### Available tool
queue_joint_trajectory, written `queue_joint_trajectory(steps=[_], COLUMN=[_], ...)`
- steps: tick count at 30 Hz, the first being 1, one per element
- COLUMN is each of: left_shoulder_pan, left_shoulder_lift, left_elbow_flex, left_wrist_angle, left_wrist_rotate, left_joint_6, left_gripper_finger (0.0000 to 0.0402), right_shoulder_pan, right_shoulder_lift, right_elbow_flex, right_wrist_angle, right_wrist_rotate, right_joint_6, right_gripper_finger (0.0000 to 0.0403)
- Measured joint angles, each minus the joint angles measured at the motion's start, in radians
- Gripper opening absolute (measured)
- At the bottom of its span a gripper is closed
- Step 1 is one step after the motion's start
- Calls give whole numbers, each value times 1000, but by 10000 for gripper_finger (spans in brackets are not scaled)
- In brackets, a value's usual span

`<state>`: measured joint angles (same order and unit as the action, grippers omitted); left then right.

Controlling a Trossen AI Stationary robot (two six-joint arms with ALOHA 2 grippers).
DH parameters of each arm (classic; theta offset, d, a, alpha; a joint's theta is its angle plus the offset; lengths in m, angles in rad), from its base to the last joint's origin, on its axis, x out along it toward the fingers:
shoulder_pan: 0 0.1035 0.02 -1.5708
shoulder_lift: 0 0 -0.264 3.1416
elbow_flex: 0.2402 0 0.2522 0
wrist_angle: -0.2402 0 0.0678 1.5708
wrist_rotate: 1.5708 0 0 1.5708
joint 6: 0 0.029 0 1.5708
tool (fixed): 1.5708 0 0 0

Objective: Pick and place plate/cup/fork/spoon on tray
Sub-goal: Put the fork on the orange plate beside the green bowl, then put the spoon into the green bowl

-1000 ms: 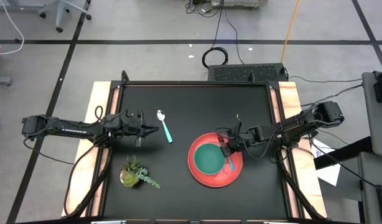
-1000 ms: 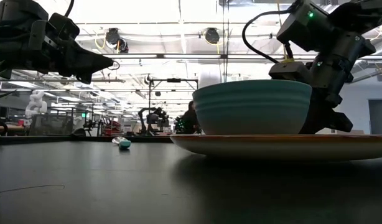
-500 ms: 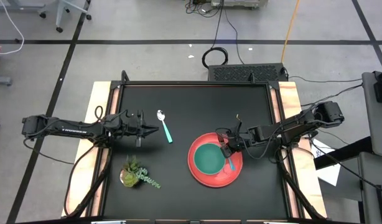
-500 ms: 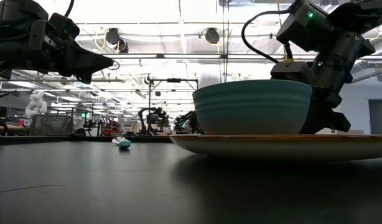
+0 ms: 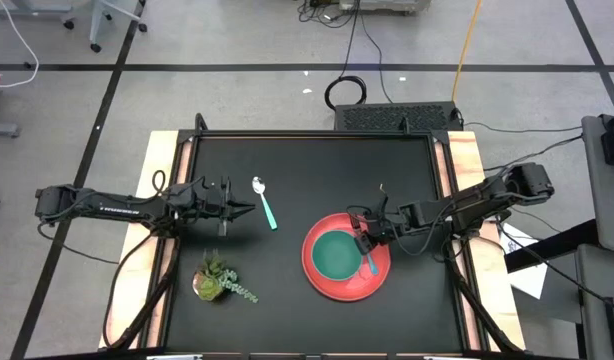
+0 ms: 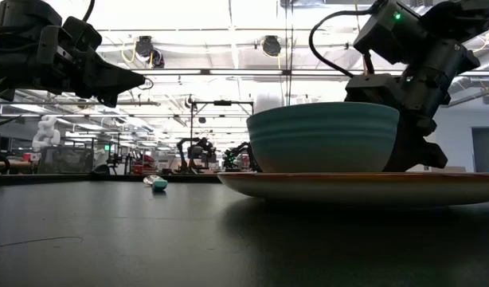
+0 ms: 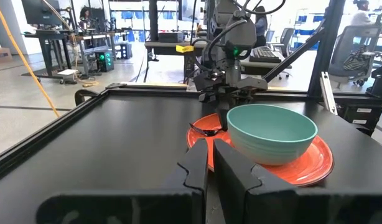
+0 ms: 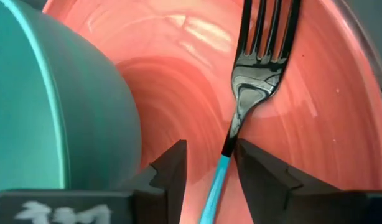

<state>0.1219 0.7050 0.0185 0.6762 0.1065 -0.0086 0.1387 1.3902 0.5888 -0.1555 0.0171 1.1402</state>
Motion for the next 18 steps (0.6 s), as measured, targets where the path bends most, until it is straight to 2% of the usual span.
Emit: queue_joint_trajectory(steps=[11, 18], left_shoulder_pan=[0, 0], left_shoulder_lift=[2, 2], left_elbow_flex=[0, 0], left_wrist_angle=[-4, -8], left_wrist_rotate=[-3, -3], left_joint_6=[-5, -8], left_gripper_finger=[31, 31], right_shoulder_pan=[-1, -1], right_shoulder_lift=[-97, -175], right_elbow_flex=[-5, -4], right_wrist_angle=[-134, -124], right_wrist_rotate=[33, 39], right_joint_6=[-5, -27], right_gripper_finger=[124, 124])
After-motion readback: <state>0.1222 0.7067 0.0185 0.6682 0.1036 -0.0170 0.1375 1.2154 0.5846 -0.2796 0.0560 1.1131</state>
